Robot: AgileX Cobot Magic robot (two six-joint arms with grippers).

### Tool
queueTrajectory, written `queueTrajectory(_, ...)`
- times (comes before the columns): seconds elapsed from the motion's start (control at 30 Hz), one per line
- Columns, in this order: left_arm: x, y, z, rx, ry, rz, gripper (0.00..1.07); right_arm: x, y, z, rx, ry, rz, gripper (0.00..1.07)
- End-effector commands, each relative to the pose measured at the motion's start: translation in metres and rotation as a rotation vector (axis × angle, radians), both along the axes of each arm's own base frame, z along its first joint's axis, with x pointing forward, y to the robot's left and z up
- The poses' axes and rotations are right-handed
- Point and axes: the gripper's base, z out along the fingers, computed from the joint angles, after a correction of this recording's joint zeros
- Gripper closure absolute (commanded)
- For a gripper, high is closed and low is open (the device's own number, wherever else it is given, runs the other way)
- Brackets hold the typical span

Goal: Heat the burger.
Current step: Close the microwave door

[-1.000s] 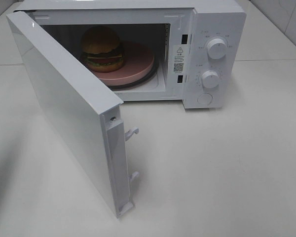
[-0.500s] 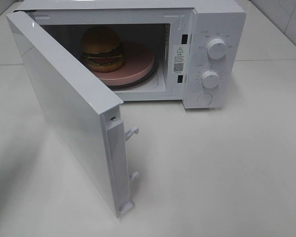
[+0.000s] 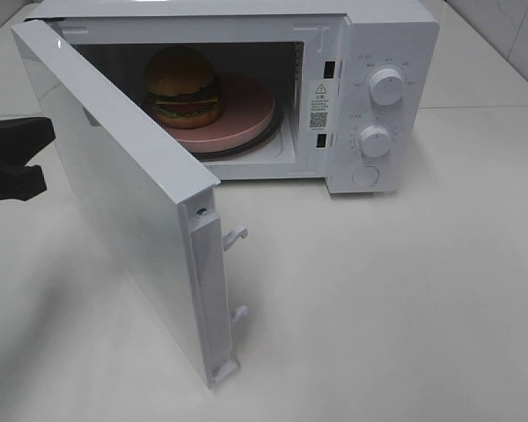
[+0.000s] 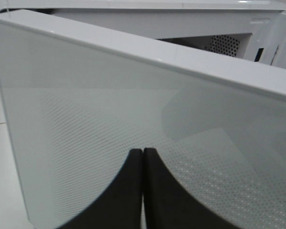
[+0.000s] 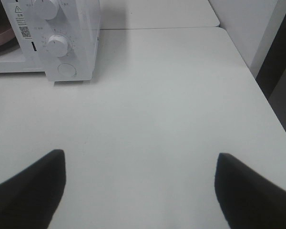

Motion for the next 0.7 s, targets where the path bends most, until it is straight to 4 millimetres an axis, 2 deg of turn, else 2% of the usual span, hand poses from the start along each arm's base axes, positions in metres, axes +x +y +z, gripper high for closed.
queueTrajectory(0.03,0.004,-0.010,0.000,-0.004,-0.008,-0.034,1.07,-0.004,0.000,0.000,-0.003,-0.035,-0.008,0.32)
queueTrajectory(0.43,0.006,-0.035,-0.006,-0.011,0.010,-0.067,1.07,-0.004,0.000,0.000,-0.003,-0.035,-0.008,0.32)
queueTrajectory(0.5,0.009,-0.046,-0.007,-0.019,0.016,-0.091,1.07,-0.004,0.000,0.000,-0.003,-0.035,-0.008,0.32)
queueTrajectory(0.7,0.018,-0.060,-0.004,-0.035,0.004,-0.105,1.07,-0.004,0.000,0.000,-0.003,-0.035,-0.008,0.32)
